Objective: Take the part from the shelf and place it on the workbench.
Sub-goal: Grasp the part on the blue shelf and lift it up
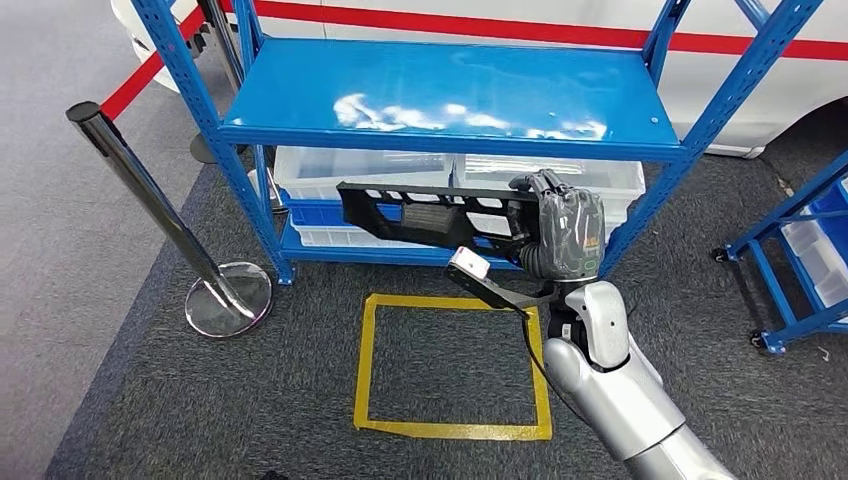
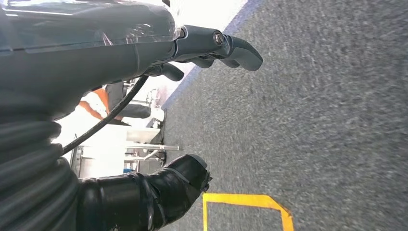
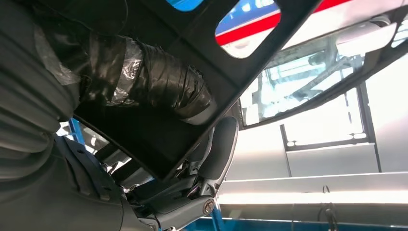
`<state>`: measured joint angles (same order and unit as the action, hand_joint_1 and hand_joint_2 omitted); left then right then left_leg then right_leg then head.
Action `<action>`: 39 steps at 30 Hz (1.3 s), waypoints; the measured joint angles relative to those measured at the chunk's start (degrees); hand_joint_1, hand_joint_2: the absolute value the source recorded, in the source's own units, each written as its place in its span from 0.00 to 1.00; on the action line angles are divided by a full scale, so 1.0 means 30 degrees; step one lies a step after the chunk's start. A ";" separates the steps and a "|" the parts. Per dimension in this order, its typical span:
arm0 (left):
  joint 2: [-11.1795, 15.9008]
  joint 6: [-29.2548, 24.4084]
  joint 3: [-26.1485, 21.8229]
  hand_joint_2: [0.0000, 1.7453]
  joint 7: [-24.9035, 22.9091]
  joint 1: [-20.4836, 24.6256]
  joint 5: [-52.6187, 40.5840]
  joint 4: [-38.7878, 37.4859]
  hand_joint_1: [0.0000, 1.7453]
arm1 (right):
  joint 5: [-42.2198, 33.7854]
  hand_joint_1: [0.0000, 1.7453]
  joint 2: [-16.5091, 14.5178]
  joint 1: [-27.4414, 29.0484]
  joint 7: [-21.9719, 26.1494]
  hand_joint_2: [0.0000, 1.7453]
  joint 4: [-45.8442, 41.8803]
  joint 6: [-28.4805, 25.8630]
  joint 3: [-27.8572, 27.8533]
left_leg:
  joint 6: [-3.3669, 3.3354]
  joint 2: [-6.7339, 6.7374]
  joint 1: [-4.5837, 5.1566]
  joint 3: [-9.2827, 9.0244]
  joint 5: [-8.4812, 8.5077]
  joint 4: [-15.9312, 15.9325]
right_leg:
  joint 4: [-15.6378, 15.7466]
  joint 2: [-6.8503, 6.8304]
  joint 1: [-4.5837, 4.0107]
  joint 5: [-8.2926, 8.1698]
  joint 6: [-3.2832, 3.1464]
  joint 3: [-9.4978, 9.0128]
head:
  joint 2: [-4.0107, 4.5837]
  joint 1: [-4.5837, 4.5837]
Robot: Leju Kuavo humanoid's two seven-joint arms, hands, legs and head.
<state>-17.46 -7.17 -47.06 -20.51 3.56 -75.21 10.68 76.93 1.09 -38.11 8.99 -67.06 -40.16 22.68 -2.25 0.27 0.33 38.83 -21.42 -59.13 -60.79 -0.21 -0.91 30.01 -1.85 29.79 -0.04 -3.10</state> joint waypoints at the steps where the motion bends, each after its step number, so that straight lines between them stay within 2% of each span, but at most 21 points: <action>1: -0.0016 0.0000 -0.0002 1.00 0.0007 0.0004 -0.0007 0.0000 0.00 | -0.0055 1.00 0.0013 -0.0027 0.0007 1.00 -0.0060 0.0000 -0.0002 | 0.0099 0.0004 -0.0038 0.0020 0.0191 0.0080 | 0.0632 -0.0018 -0.0093 0.0152 -0.0094 -0.0328 | 0.0000 0.0013; 4: -0.0016 0.0000 -0.0031 1.00 0.0005 -0.0012 -0.0009 -0.0004 0.00 | -0.0206 1.00 0.0047 -0.0094 0.0018 1.00 -0.0075 0.0007 0.0000 | 0.0414 -0.0071 -0.0099 0.0153 0.0333 0.0220 | 0.1314 -0.0194 -0.0025 -0.0544 -0.0229 -0.0227 | 0.0002 0.0088; 6: -0.0013 0.0004 -0.0073 1.00 -0.0006 -0.0032 -0.0004 -0.0004 0.00 | -0.0350 1.00 0.0049 -0.0126 0.0018 1.00 -0.0035 0.0015 0.0009 | 0.0632 -0.0125 -0.0142 0.0593 -0.1136 -0.0963 | 0.1628 -0.0403 0.0171 -0.1176 -0.0332 0.0124 | 0.0002 0.0048; 8: 0.0004 0.0009 -0.0114 1.00 -0.0013 -0.0043 0.0000 -0.0004 0.00 | -0.0417 1.00 0.0047 -0.0136 0.0018 1.00 0.0031 0.0016 0.0016 | 0.0899 -0.0132 -0.0300 0.1143 -0.2826 -0.3263 | 0.1576 -0.0589 0.0221 -0.1641 -0.0345 0.0719 | 0.0000 -0.0004; 9: 0.0016 0.0009 -0.0129 1.00 -0.0013 -0.0043 0.0000 -0.0004 0.00 | -0.0419 1.00 0.0047 -0.0123 0.0018 1.00 0.0071 0.0016 0.0018 | 0.1033 -0.0124 -0.0400 0.1258 -0.3067 -0.4230 | 0.1470 -0.0717 0.0261 -0.1813 -0.0280 0.1052 | 0.0000 -0.0011; 11: 0.0046 0.0009 -0.0144 1.00 -0.0015 -0.0043 0.0000 -0.0004 0.00 | -0.0421 1.00 0.0049 -0.0109 0.0018 1.00 0.0138 0.0016 0.0018 | 0.1323 -0.0059 -0.0596 0.0788 -0.2426 -0.4730 | 0.1117 -0.1025 0.0386 -0.2082 -0.0100 0.1782 | 0.0000 -0.0015; 13: 0.0058 0.0011 -0.0155 1.00 -0.0018 -0.0008 0.0002 -0.0004 0.00 | -0.0455 1.00 0.0060 -0.0118 0.0018 1.00 0.0162 0.0015 0.0020 | 0.1646 0.0445 -0.0713 -0.0809 -0.1834 -0.2915 | 0.0570 -0.1342 0.0502 -0.2223 0.0122 0.2495 | 0.0000 -0.0072; 15: 0.0064 0.0009 -0.0167 1.00 -0.0022 0.0062 0.0011 -0.0004 0.00 | -0.0541 1.00 0.0096 -0.0143 0.0011 1.00 0.0168 0.0011 0.0022 | 0.1552 0.1001 -0.0624 -0.2094 -0.2191 -0.0986 | 0.0074 -0.1647 0.0455 -0.2302 0.0354 0.2928 | 0.0002 -0.0134; 18: 0.0073 0.0002 -0.0186 1.00 -0.0033 0.0057 0.0035 -0.0004 0.00 | -0.0625 1.00 0.0126 -0.0164 0.0004 1.00 0.0199 0.0011 0.0031 | 0.0825 0.0771 -0.0499 -0.2021 -0.2259 -0.0466 | -0.0052 -0.2100 0.0424 -0.2562 0.0717 0.3015 | 0.0002 -0.0083; 19: 0.0069 0.0002 -0.0197 1.00 -0.0042 0.0032 0.0042 -0.0004 0.00 | -0.0636 1.00 0.0129 -0.0164 0.0002 1.00 0.0224 0.0013 0.0035 | 0.0606 0.0612 -0.0502 -0.1862 -0.2074 -0.0454 | -0.0144 -0.1933 0.0493 -0.2386 0.0854 0.3079 | 0.0000 -0.0076; 20: 0.0066 0.0002 -0.0208 1.00 -0.0057 0.0016 0.0047 -0.0004 0.00 | -0.0641 1.00 0.0140 -0.0159 0.0002 1.00 0.0248 0.0015 0.0038 | 0.0419 0.0469 -0.0513 -0.1661 -0.1840 -0.0410 | -0.0507 -0.1548 0.0544 -0.1847 0.0966 0.3217 | 0.0002 -0.0047; 22: 0.0058 0.0002 -0.0222 1.00 -0.0080 0.0030 0.0066 -0.0004 0.00 | -0.0690 1.00 0.0200 -0.0152 0.0002 1.00 0.0290 0.0016 0.0040 | 0.0183 0.0102 -0.0505 -0.1110 -0.1309 -0.0360 | -0.2320 -0.0507 0.0571 0.0089 0.1078 0.3713 | 0.0000 0.0009; 24: 0.0058 0.0002 -0.0244 1.00 -0.0086 0.0053 0.0086 -0.0004 0.00 | -0.0767 1.00 0.0262 -0.0138 0.0004 1.00 0.0364 0.0016 0.0044 | 0.0095 -0.0380 -0.0417 -0.0458 -0.0778 -0.0360 | -0.4548 -0.0053 0.0492 0.1514 0.0964 0.4068 | 0.0000 0.0031; 26: 0.0058 -0.0002 -0.0284 1.00 -0.0086 0.0031 0.0100 -0.0004 0.00 | -0.0836 1.00 0.0279 -0.0139 0.0004 1.00 0.0457 0.0016 0.0071 | 0.0078 -0.0901 -0.0297 0.0158 -0.0268 -0.0367 | -0.4968 0.0066 0.0352 0.1262 0.0668 0.3484 | 0.0000 0.0031; 28: 0.0040 -0.0006 -0.0310 1.00 -0.0086 0.0028 0.0144 -0.0004 0.00 | -0.0927 1.00 0.0279 -0.0236 -0.0009 1.00 0.0492 0.0015 0.0133 | 0.0074 -0.1397 -0.0218 0.0656 0.0216 -0.0368 | -0.3018 0.0596 0.0139 0.0466 0.0100 0.1783 | 0.0000 0.0020; 30: -0.0040 -0.0018 -0.0330 1.00 -0.0087 0.0067 0.0200 -0.0002 0.00 | -0.1020 1.00 0.0275 -0.0418 -0.0048 1.00 0.0503 0.0011 0.0199 | 0.0171 -0.1821 -0.0224 0.0948 0.0699 -0.0271 | -0.0583 0.1427 -0.0016 0.0440 -0.0365 0.0185 | 0.0000 -0.0038; 32: -0.0111 -0.0020 -0.0368 1.00 -0.0089 0.0066 0.0239 -0.0002 0.00 | -0.1067 1.00 0.0266 -0.0615 -0.0078 1.00 0.0550 0.0009 0.0242 | 0.0449 -0.2270 -0.0360 0.1002 0.1232 0.0070 | 0.0471 0.1629 -0.0141 0.0443 -0.0492 -0.0314 | 0.0000 -0.0010; 34: -0.0122 -0.0014 -0.0435 1.00 -0.0100 0.0012 0.0264 -0.0004 0.00 | -0.1073 1.00 0.0213 -0.0774 -0.0084 1.00 0.0627 0.0016 0.0289 | 0.0733 -0.2511 -0.0329 0.1025 0.1603 0.0492 | 0.1008 0.1116 -0.0052 -0.0224 -0.0556 -0.0237 | 0.0002 0.0097; 36: -0.0120 -0.0025 -0.0508 1.00 -0.0127 0.0000 0.0279 -0.0004 0.00 | -0.1060 1.00 0.0120 -0.0894 -0.0084 1.00 0.0705 0.0025 0.0355 | 0.0900 -0.1723 -0.0193 0.1327 0.0518 -0.0072 | 0.1686 0.0489 0.0167 -0.1021 -0.0643 -0.0071 | 0.0002 0.0009; 38: -0.0116 -0.0031 -0.0568 1.00 -0.0142 0.0027 0.0293 -0.0004 0.00 | -0.1056 1.00 0.0075 -0.0981 -0.0091 1.00 0.0792 0.0035 0.0412 | 0.1109 -0.0656 -0.0315 0.1795 -0.1509 -0.2104 | 0.1898 -0.0105 0.0219 -0.1577 -0.0607 0.0287 | 0.0000 -0.0108; 39: -0.0116 -0.0031 -0.0594 1.00 -0.0140 0.0036 0.0304 -0.0004 0.00 | -0.1058 1.00 0.0073 -0.1002 -0.0098 1.00 0.0847 0.0040 0.0443 | 0.1272 -0.0412 -0.0436 0.1954 -0.2062 -0.3296 | 0.1853 -0.0441 0.0251 -0.1768 -0.0509 0.0571 | 0.0000 -0.0114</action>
<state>-17.81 -7.27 -48.85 -20.93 3.66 -74.30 10.67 73.75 1.31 -41.12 8.70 -64.52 -40.04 24.00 1.57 -0.97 -0.98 44.69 -27.61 -69.02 -55.23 -1.54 -0.16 24.71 -3.38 31.51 -0.04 -3.44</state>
